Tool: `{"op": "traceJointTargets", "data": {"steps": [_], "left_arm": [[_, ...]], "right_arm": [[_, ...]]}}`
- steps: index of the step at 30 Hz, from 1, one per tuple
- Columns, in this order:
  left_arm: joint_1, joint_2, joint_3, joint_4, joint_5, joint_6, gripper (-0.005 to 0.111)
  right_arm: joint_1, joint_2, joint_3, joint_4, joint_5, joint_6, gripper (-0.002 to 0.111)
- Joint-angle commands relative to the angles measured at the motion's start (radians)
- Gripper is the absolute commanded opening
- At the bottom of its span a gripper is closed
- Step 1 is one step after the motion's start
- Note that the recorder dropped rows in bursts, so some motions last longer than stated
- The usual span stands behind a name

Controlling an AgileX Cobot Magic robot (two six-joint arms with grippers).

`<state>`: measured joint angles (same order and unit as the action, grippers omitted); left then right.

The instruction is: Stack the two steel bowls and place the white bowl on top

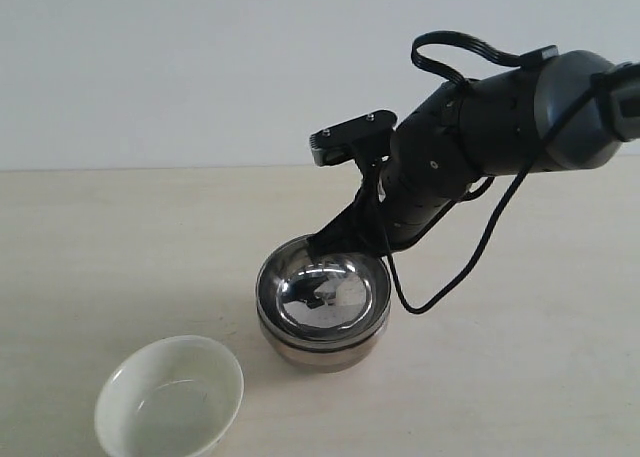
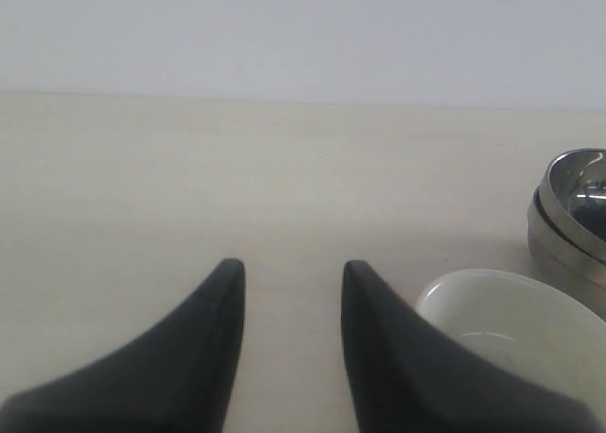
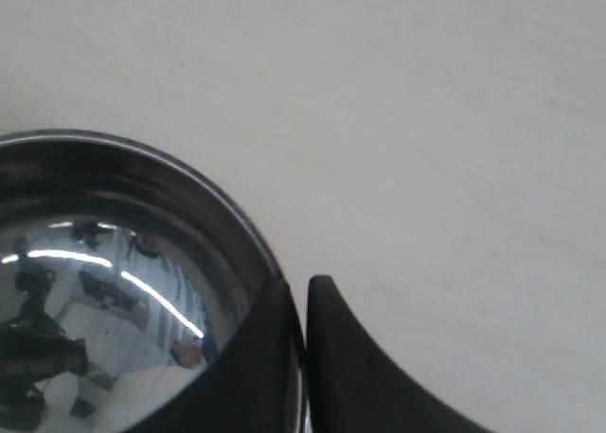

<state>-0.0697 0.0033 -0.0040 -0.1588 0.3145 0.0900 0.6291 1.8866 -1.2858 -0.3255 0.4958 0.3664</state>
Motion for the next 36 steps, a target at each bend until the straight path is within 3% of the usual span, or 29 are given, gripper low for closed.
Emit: {"op": "traceJointTargets", "data": {"steps": [1,32,34,36], "left_arm": [[0.003,-0.003,0.004,-0.001,0.001,0.007,0.032],[0.003,-0.003,0.004,-0.001,0.001,0.007,0.032],[0.003,-0.003,0.004,-0.001,0.001,0.007,0.032],[0.003,-0.003,0.004,-0.001,0.001,0.007,0.032]], "right_arm": [[-0.002,0.000,0.001,0.005,0.009,0.001,0.000],[-0.002,-0.014,-0.006,0.021,-0.013,0.006,0.000],[-0.004,-0.033,-0.008,0.020,0.000,0.008,0.002],[-0.004,-0.053,-0.014,0.017,0.014,0.009,0.014]]}}
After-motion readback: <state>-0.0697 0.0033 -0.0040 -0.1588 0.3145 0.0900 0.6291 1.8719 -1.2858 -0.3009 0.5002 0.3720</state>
